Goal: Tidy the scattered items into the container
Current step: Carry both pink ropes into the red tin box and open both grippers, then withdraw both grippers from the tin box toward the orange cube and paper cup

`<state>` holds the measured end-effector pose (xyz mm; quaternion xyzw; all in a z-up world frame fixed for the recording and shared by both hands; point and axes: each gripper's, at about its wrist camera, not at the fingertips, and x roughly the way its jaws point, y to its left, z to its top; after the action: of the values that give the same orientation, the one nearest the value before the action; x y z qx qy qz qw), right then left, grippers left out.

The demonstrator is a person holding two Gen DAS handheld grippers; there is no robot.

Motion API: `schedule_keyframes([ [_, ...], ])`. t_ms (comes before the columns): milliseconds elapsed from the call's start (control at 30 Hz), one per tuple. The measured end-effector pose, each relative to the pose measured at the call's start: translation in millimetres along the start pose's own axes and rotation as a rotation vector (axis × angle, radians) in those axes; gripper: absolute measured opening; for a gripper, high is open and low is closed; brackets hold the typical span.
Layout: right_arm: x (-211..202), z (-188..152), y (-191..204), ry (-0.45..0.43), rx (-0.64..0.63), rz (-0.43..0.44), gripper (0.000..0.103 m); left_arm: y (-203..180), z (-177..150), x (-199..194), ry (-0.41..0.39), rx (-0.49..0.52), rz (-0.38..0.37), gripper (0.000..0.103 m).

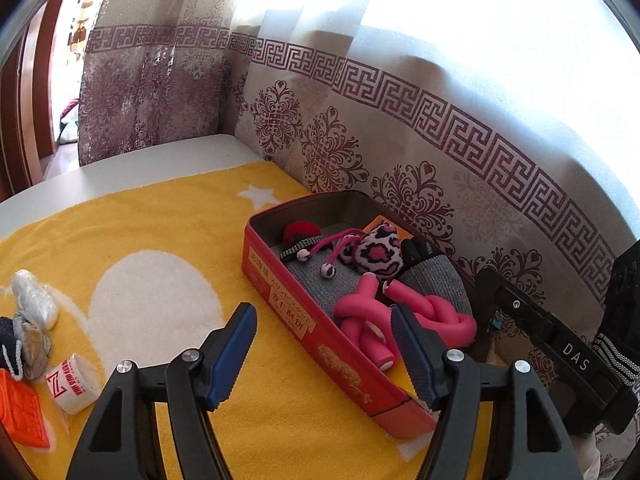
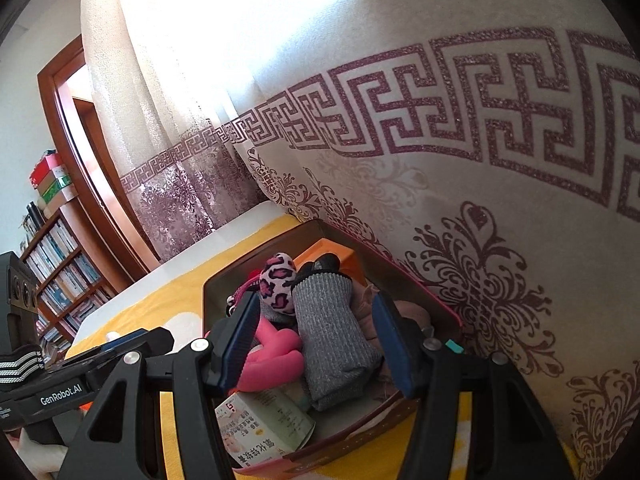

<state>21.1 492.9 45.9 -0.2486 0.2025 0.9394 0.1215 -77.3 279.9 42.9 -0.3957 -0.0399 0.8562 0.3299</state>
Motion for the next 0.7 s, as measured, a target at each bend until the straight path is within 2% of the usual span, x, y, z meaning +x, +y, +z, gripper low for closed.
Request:
schedule_keyframes([
  [333,-1,-12,19,0.023,-0.036,0.027,0.063,34,-21,-27,-0.003,-0.071,0.055,0.071],
  [700,-10,-28,47,0.018,-0.073,0.029,0.063,77,-39,-68,-0.05,-0.159,0.115,0.071],
])
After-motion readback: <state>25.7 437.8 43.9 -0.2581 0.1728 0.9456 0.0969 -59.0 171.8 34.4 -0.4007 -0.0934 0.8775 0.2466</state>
